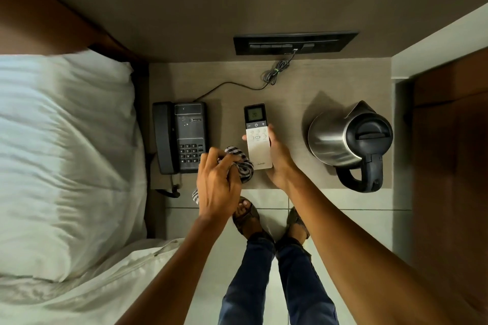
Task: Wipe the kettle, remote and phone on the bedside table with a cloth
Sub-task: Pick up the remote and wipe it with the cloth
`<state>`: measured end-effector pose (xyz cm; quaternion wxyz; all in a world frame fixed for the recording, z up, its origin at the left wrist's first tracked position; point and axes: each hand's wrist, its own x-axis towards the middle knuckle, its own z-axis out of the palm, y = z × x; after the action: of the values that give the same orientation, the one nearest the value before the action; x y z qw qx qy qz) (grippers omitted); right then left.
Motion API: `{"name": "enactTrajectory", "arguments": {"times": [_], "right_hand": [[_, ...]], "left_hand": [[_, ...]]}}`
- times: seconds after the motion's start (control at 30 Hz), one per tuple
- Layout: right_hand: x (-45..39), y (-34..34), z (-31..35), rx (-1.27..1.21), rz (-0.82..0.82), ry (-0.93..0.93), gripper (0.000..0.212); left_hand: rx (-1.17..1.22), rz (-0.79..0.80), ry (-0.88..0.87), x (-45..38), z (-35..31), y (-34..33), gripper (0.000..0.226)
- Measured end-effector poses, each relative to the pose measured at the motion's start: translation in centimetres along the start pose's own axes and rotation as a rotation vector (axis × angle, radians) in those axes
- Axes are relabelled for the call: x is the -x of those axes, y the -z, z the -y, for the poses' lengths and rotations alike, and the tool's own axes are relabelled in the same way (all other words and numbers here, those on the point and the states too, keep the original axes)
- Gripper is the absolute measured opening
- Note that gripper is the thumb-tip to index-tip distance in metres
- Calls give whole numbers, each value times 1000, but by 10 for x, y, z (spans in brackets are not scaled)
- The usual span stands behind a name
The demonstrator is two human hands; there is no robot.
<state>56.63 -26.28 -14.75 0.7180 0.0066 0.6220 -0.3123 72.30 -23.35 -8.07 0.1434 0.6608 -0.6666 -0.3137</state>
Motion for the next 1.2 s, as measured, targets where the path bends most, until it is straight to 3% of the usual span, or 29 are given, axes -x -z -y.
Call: {"name": "enactTrajectory", "arguments": {"times": [0.23, 0.37, 0.43, 0.6, 0.83, 1.0, 1.1, 1.2], "right_hand": [[-7, -12, -10, 226, -219, 45, 80], [-10, -15, -14, 235, -239, 183, 51], [-13, -17, -14, 266, -251, 225, 46], [-18, -22, -17, 395, -424, 322, 51], [-23, -21, -22, 453, -525, 431, 34], [-10, -24, -26, 510, -592, 587, 41], [-7, -39, -35, 666, -459, 729, 43], [-8, -67, -37, 720, -163, 636, 51]], "left_hand": [[2, -17, 2, 0, 11, -1, 32], [6, -25, 24, 4, 18, 2, 29], [12, -34, 33, 6, 21, 3, 28], [31, -49, 71, 3, 19, 4, 25], [71, -64, 81, -5, 21, 10, 28], [144, -135, 157, -9, 33, 22, 26], [230, -230, 311, -29, 38, 29, 21], [124, -301, 311, -73, 43, 36, 32]]}}
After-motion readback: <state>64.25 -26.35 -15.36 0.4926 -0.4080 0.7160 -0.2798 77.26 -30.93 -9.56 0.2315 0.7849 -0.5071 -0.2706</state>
